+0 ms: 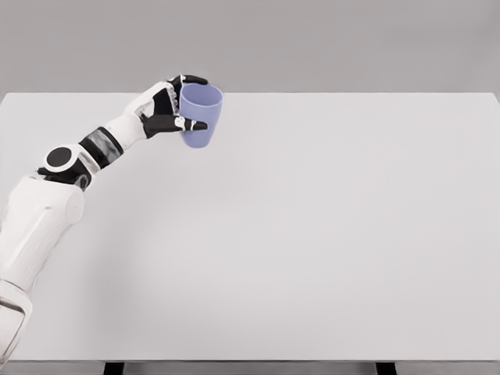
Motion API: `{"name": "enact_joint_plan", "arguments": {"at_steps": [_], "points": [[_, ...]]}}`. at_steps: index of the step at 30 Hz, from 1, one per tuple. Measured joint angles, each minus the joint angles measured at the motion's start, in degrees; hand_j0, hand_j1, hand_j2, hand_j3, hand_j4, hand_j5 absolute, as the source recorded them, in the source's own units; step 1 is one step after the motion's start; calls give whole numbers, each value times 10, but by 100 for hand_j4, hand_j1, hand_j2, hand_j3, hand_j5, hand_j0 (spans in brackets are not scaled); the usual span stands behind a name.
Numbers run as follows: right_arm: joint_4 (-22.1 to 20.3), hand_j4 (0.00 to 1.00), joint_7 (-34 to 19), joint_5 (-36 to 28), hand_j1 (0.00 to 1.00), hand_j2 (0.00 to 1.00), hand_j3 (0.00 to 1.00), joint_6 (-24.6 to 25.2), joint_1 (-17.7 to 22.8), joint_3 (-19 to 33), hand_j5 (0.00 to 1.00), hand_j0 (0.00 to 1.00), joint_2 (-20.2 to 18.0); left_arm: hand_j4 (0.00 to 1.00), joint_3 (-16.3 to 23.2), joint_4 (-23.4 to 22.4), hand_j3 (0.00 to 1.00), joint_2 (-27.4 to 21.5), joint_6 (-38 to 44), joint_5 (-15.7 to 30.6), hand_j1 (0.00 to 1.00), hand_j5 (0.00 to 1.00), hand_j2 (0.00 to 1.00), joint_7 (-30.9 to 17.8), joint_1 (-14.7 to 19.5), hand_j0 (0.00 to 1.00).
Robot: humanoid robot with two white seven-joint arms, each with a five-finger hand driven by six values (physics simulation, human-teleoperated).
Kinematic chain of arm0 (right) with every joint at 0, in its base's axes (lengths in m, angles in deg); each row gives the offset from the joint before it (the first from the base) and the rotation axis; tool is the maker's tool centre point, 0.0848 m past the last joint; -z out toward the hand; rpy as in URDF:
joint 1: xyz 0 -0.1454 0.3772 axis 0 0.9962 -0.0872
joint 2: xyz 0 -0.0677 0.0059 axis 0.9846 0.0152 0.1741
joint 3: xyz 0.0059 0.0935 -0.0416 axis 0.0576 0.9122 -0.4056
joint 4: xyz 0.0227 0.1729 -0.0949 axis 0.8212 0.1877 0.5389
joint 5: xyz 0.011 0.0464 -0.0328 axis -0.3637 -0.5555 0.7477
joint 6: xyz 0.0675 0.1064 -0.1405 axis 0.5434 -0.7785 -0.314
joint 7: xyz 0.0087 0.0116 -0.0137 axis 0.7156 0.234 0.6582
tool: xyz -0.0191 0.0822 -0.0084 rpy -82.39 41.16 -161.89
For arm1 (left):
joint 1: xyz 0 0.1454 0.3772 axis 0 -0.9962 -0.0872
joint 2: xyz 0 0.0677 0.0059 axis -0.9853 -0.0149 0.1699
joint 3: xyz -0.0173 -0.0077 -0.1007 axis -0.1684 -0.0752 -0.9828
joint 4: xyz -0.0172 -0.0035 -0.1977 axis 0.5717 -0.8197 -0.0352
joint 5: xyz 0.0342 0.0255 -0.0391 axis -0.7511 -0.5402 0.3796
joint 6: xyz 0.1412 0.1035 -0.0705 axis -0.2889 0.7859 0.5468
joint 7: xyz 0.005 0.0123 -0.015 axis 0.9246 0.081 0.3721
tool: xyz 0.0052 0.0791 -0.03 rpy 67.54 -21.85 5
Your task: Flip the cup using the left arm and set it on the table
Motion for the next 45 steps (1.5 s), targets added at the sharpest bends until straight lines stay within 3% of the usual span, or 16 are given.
{"name": "enact_joint_plan", "arguments": {"at_steps": [14,20,24,36,42,45], "points": [[0,100,0,0,100,100,100,0,1,0,100,100,0,58,-25,-16,58,33,-15,2,58,58,58,0,-20,58],[0,100,0,0,100,100,100,0,1,0,100,100,0,89,-25,-15,89,38,-22,0,89,89,89,0,-26,89],[0,100,0,0,100,100,100,0,0,0,100,100,0,100,-25,-15,100,39,-23,-2,100,100,100,0,-26,100],[0,100,0,0,100,100,100,0,0,0,100,100,0,100,-25,7,100,33,-29,-2,100,100,100,0,-23,100],[0,100,0,0,100,100,100,0,1,0,100,100,0,100,-24,44,100,-21,-30,-2,100,100,100,0,18,100],[0,100,0,0,100,100,100,0,0,0,100,100,0,100,-20,43,100,-59,-28,-23,100,100,100,0,20,100]]}}
